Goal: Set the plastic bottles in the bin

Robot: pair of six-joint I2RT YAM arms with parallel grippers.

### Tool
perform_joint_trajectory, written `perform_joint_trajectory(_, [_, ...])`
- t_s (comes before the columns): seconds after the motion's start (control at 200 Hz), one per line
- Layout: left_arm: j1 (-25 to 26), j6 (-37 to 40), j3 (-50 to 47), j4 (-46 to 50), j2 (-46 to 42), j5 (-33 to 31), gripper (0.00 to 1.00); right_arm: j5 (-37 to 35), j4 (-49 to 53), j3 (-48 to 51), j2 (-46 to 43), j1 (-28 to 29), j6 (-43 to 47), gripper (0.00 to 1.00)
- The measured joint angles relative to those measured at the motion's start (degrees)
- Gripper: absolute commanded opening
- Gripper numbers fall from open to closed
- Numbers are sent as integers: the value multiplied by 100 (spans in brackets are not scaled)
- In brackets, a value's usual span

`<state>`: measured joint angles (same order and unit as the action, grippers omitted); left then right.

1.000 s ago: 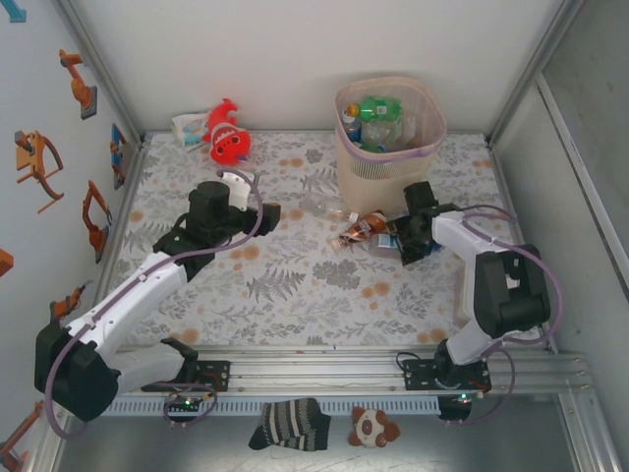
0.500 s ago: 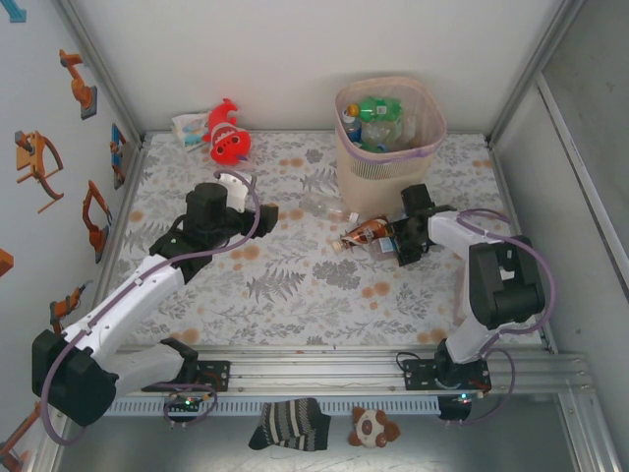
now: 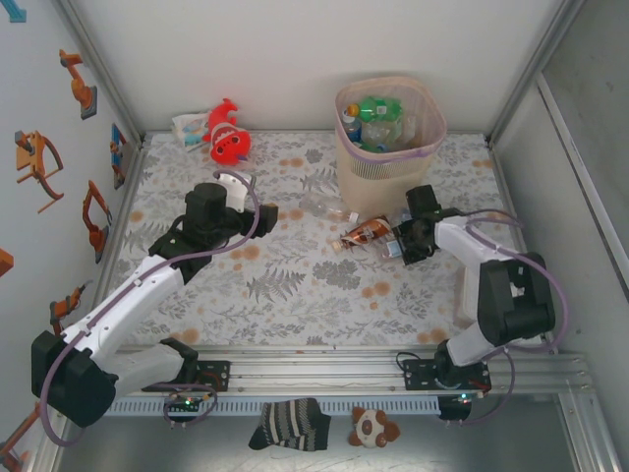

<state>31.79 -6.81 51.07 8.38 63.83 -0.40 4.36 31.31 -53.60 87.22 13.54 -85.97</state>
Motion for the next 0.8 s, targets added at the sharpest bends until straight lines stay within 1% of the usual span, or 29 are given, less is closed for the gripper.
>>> perform_joint_trajectory(0.175, [0,0,35,-9,59,15,84,-485,433,-28,-741,0,103,50])
perform_joint_trajectory(0.376, [0,0,68,-50,157,48,84,-1163,931,-487,-1272,0,662,49])
perform_joint_trajectory(0.576, [0,0,68,-63,170,74,84,-1777,1034,-1283,-1471,0,1971,48])
perform_joint_trajectory(0.796, [0,0,70,-61,170,87,84,-2201,922,-2100,-1473,0,3967,46])
